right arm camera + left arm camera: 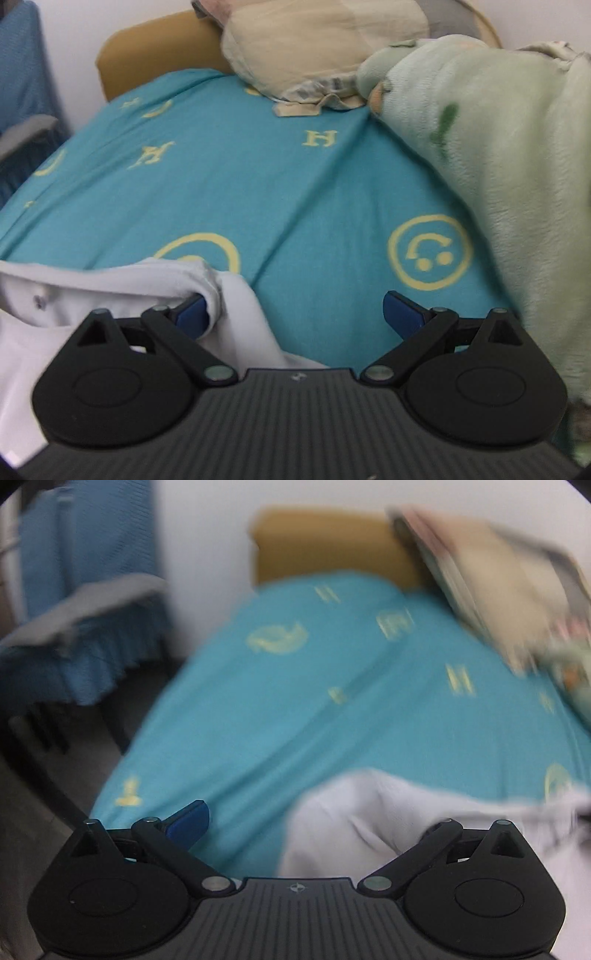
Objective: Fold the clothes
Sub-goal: 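Lower the shirt onto the bed with both grippers and release it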
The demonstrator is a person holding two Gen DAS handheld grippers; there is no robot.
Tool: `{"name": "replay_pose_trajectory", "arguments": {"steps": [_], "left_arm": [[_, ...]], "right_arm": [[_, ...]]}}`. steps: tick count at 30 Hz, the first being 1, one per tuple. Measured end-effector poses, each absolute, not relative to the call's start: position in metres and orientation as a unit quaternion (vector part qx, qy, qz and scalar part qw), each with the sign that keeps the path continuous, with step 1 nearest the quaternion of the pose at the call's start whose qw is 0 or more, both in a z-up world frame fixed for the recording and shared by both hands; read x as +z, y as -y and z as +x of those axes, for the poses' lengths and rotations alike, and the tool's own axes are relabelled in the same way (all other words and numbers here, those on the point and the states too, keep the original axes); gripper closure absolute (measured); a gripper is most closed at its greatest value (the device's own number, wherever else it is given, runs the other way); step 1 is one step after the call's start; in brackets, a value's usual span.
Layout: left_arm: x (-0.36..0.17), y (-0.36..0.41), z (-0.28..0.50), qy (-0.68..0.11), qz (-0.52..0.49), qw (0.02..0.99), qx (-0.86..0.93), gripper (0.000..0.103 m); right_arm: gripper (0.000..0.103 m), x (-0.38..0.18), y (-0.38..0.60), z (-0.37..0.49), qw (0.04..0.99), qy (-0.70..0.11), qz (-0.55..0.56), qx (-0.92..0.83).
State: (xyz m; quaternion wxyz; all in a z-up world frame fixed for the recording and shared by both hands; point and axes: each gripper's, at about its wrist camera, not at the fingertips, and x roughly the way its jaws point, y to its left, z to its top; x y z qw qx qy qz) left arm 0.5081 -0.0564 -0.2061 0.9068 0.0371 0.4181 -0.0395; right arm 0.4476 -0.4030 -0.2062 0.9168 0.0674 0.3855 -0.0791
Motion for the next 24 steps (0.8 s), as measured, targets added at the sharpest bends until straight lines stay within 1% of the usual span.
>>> {"name": "replay_pose_trajectory", "arguments": {"steps": [3,6,8,14,19,20,21,23,24], "left_arm": [[-0.210,0.057,0.513,-0.446,0.063,0.890,-0.065,0.001],[-0.200,0.048,0.513,-0.438,0.057,0.894,-0.079,0.000],[-0.194,0.041,0.511,-0.431,0.047,0.897,-0.089,0.000],[-0.145,0.018,0.488,-0.380,0.015,0.920,-0.101,0.000],[-0.127,0.004,0.451,-0.352,-0.002,0.932,-0.090,0.000],[-0.122,0.002,0.437,-0.341,-0.005,0.936,-0.089,0.000],[-0.117,0.000,0.422,-0.330,-0.009,0.940,-0.088,0.000],[-0.111,-0.006,0.395,-0.313,-0.017,0.946,-0.083,0.000],[-0.105,-0.011,0.376,-0.307,-0.023,0.948,-0.077,0.000]], "right_arm": [[0.003,-0.202,0.400,0.454,0.911,-0.407,0.055,-0.045],[0.003,-0.186,0.398,0.454,0.908,-0.416,0.051,-0.023],[0.003,-0.175,0.395,0.445,0.912,-0.406,0.059,-0.019],[0.003,-0.155,0.383,0.406,0.929,-0.363,0.070,-0.017],[0.005,-0.137,0.365,0.371,0.943,-0.325,0.069,-0.013],[0.012,-0.133,0.360,0.363,0.946,-0.317,0.065,-0.008],[0.029,-0.130,0.354,0.353,0.949,-0.309,0.059,-0.005],[0.048,-0.122,0.345,0.330,0.955,-0.294,0.047,-0.005],[0.048,-0.119,0.341,0.319,0.957,-0.286,0.042,-0.005]]}}
